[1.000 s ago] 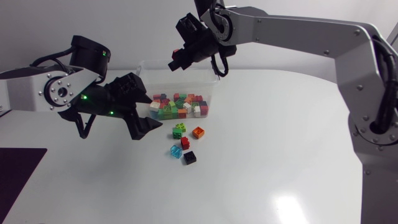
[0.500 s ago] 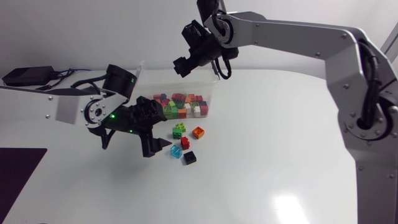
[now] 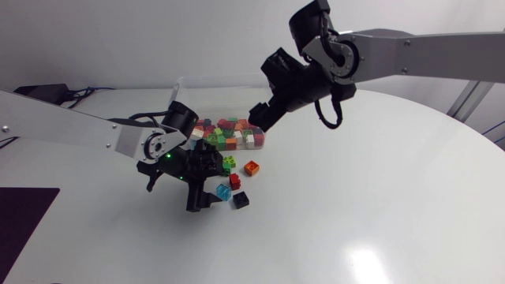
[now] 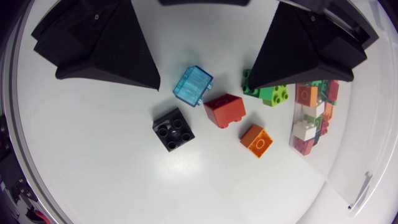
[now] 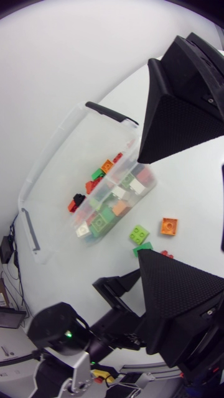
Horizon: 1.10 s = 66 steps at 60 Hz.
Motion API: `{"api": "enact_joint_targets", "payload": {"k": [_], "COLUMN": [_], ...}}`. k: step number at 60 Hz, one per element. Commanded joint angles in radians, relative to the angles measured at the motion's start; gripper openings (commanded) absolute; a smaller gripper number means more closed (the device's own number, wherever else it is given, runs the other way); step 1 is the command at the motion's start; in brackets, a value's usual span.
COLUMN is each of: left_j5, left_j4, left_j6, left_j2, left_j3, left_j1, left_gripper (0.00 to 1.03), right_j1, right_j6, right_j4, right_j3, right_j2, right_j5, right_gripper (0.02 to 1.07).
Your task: Place the duplo bricks in the container
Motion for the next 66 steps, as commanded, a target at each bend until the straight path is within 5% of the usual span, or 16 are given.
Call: {"api": "enact_joint_targets", "payload": {"k": [1,16,24,30,66], "left_j5": [0.01,0.008,0.004,0.004,0.014], "left_j4": [-0.046,-0.192,-0.237,-0.243,-0.381], "left_j6": [0.065,0.136,0.15,0.15,0.131], "left_j2": [0.057,0.138,0.172,0.183,-0.015], "left_j3": [0.069,0.166,0.195,0.202,0.135], "left_j1": [-0.012,-0.037,-0.037,-0.037,0.018], "left_gripper": [0.97,0.9,0.62,0.28,0.26], "right_j1": [-0.005,0.0,0.002,0.008,0.04], "right_j6": [-0.038,-0.044,-0.044,-0.041,0.028], "right_j4": [0.016,0.038,0.062,0.081,0.11], "right_j3": [-0.092,-0.242,-0.291,-0.311,-0.167], "right_j2": [-0.047,-0.112,-0.113,-0.095,0.21], "right_j5": [-0.006,-0.021,-0.02,-0.02,0.003], "right_gripper": [1.01,1.01,1.01,1.01,1.0]}}
